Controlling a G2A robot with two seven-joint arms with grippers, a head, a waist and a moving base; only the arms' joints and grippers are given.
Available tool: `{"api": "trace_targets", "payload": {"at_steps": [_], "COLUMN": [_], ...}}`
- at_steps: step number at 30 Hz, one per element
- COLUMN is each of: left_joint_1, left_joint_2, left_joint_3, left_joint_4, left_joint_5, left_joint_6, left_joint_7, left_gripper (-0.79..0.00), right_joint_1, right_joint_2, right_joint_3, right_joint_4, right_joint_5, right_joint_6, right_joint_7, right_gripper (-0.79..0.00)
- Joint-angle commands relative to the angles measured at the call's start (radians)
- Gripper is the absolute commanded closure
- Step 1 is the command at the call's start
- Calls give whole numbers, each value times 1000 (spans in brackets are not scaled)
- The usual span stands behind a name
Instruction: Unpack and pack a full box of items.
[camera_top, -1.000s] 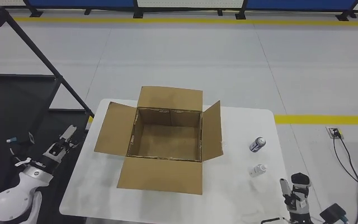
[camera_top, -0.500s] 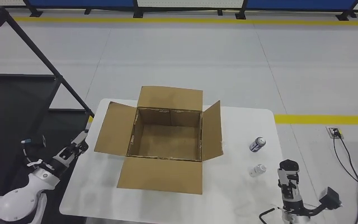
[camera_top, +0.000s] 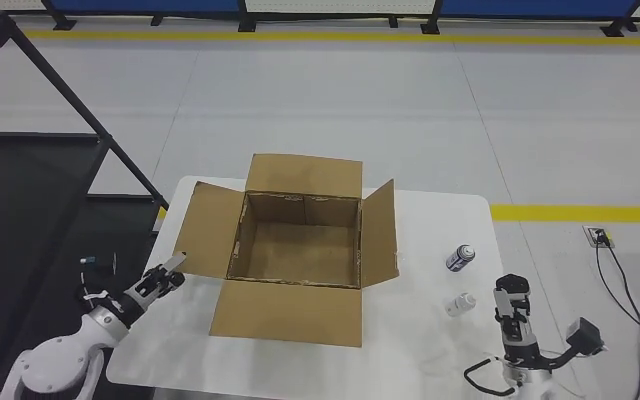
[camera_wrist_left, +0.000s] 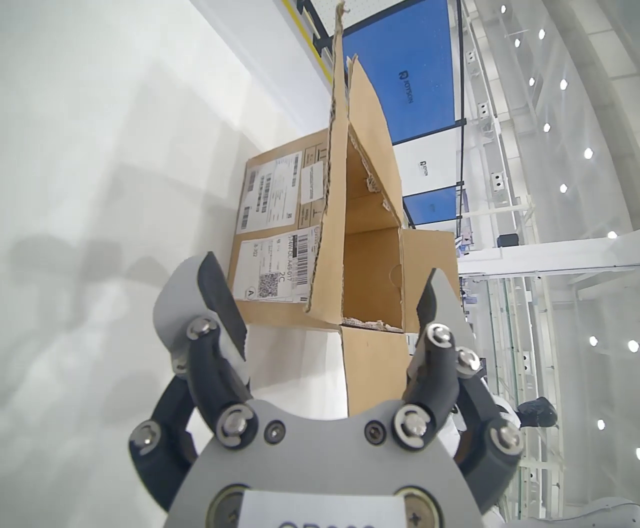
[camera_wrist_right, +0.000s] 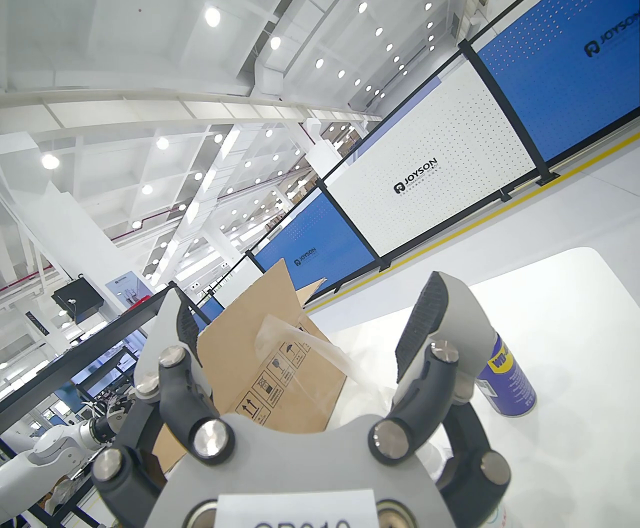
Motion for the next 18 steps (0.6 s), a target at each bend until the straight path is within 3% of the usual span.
{"api": "trace_targets", "payload": {"at_steps": [1, 2, 18], "left_joint_1": [-11, -15, 7], "left_joint_2": [-1, -1, 1], "left_joint_3": [14, 19, -3], "left_joint_4": [9, 11, 2], "left_joint_5": [6, 8, -63], "left_joint_6": [3, 3, 13], "left_joint_7": [-1, 0, -36], "left_gripper": [-58, 0, 0], "right_joint_1": [0, 1, 25], "right_joint_2": [1, 1, 13], "right_joint_3": [3, 6, 22], "right_joint_4": [8, 12, 68], "right_joint_5": [-1, 0, -9], "right_joint_6": [-3, -5, -31], "right_joint_7": [-3, -5, 43], "right_gripper": [-785, -785, -785]}}
